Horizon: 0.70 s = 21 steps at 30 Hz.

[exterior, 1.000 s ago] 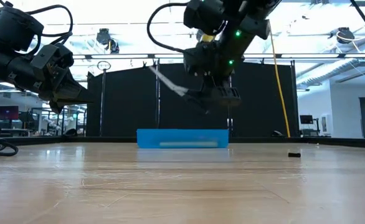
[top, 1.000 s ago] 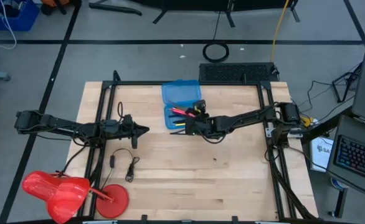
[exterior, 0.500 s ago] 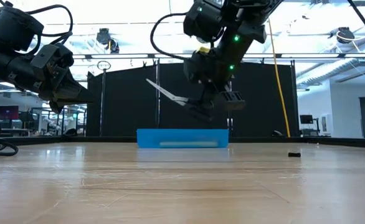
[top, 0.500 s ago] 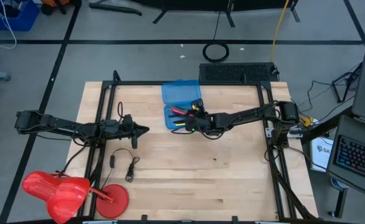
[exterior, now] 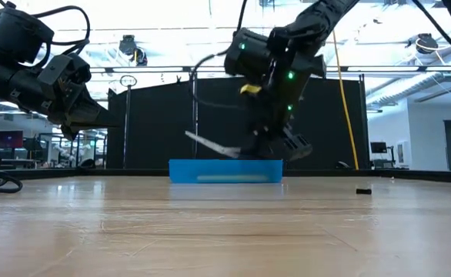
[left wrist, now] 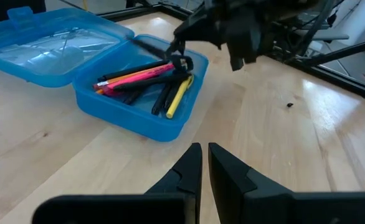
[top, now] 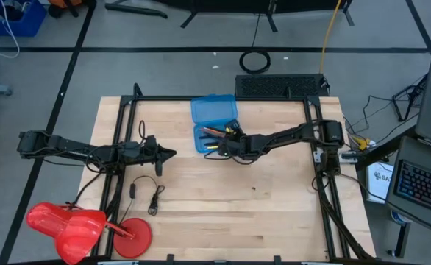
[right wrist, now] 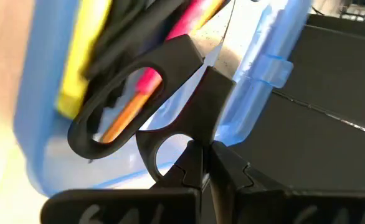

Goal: Pick & place school supplies into a supply box
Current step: Put the black scissors into the blue supply box

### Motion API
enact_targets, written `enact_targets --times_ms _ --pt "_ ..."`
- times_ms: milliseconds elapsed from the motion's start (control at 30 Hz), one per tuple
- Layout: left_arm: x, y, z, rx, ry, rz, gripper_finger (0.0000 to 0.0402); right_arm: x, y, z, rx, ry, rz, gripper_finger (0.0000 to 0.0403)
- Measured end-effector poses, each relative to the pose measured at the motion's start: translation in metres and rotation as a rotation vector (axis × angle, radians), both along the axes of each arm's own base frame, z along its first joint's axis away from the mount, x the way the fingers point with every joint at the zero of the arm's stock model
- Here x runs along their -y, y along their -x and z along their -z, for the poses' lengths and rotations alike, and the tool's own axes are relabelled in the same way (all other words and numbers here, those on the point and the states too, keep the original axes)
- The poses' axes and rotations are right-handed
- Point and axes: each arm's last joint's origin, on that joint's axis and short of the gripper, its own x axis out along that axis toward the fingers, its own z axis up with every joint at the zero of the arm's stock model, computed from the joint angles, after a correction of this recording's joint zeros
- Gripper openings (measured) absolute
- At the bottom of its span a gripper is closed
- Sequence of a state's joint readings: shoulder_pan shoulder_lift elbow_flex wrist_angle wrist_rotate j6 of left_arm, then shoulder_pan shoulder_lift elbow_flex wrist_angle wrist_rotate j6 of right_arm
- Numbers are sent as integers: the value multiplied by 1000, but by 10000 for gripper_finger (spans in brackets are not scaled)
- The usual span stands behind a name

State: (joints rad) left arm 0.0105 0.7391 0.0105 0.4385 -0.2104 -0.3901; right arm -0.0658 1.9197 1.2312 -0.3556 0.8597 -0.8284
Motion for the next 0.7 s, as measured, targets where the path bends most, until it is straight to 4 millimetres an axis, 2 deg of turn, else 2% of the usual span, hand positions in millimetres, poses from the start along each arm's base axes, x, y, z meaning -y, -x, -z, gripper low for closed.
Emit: enact_targets --times_ms 100,300,700 --pt "0 0 0 -1 0 0 31 0 -1 10 -45 7 -10 0" --pt "0 0 0 0 0 0 31 0 -3 14 -89 20 -46 4" --pt "0 0 0 0 6 -1 31 0 -15 8 64 32 -50 44"
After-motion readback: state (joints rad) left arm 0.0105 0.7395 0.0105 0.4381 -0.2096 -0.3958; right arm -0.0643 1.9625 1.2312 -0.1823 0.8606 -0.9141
